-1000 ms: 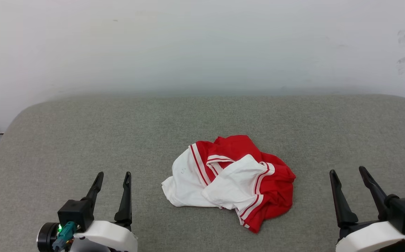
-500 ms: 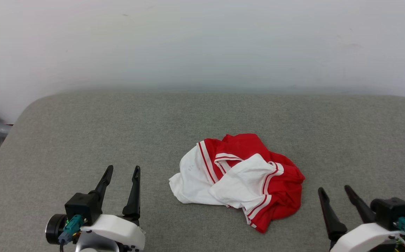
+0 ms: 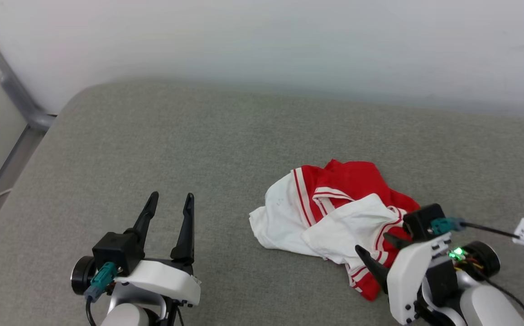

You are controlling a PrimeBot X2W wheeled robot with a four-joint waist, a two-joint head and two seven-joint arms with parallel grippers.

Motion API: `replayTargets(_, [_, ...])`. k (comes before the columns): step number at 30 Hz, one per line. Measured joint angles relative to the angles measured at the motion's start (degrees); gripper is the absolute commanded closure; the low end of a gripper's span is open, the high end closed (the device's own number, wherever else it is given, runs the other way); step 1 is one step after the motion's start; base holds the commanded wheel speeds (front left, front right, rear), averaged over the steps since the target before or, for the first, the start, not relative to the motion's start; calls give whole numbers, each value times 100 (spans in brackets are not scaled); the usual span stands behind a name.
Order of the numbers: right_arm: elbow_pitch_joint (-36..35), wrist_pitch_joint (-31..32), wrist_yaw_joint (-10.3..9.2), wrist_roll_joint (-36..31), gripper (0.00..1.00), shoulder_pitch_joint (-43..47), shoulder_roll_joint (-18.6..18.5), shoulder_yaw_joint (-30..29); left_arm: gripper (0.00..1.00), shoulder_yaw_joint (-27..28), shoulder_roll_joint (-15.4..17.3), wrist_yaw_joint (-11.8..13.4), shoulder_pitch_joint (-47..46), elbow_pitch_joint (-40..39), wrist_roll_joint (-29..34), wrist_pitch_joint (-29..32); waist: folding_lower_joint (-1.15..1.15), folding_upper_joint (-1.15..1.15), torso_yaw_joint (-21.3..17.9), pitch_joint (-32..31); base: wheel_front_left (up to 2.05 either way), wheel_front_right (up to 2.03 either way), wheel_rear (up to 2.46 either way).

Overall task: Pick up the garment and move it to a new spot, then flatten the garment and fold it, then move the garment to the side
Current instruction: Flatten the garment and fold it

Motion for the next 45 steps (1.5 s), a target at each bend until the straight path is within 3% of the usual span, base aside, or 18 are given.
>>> replayTargets(5, [505, 381, 0, -3, 0, -612, -183, 357, 0, 33, -110, -79, -179, 40, 26, -7, 0, 0, 170, 239, 0, 0, 0])
replayTargets(13, [1388, 370, 0, 115, 0, -1303, -296, 776, 0, 138, -420, -256, -363, 88, 168, -14, 1, 0, 407, 581, 0, 0, 0])
replayTargets(14, [1451, 330, 0, 156, 21, -1330, -293, 806, 0, 160, -439, -294, -363, 105, 187, -15, 1, 0, 432, 608, 0, 0, 0])
replayTargets(15, [1491, 291, 0, 181, 59, -1348, -289, 825, 0, 193, -460, -312, -360, 125, 219, -15, 1, 0, 450, 628, 0, 0, 0])
replayTargets(16, [1503, 234, 0, 208, 90, -1373, -287, 848, 0, 221, -481, -339, -360, 132, 229, -15, 0, 0, 458, 649, 0, 0, 0])
replayTargets(17, [1503, 170, 0, 241, 100, -1390, -288, 855, 0, 245, -508, -356, -359, 141, 261, -15, 1, 0, 459, 665, 0, 0, 0])
replayTargets(24, [1098, -226, 0, 296, 100, -1517, -360, 766, 0, 456, -567, -442, -301, 219, 398, -23, 0, 0, 291, 607, 0, 0, 0])
replayTargets(28, [817, -391, 0, 302, 100, -1507, -350, 387, 0, 520, -573, -498, -241, 243, 466, -23, 0, 0, 110, 510, 0, 0, 0])
replayTargets(35, [726, -609, -1, 308, 100, -930, -97, -1237, 0, 594, -548, -556, -218, 259, 526, -23, -1, 0, -284, 381, 0, 0, 0])
replayTargets(40, [892, -813, -1, 378, 100, -316, 297, -2494, 0, 606, -531, -559, -215, 265, 556, -23, -1, 0, -501, 382, 0, 0, 0])
replayTargets(45, [1281, -1035, -1, 593, 100, 129, 666, -3390, 0, 603, -517, -563, -193, 320, 548, -23, -1, 0, -616, 399, 0, 0, 0])
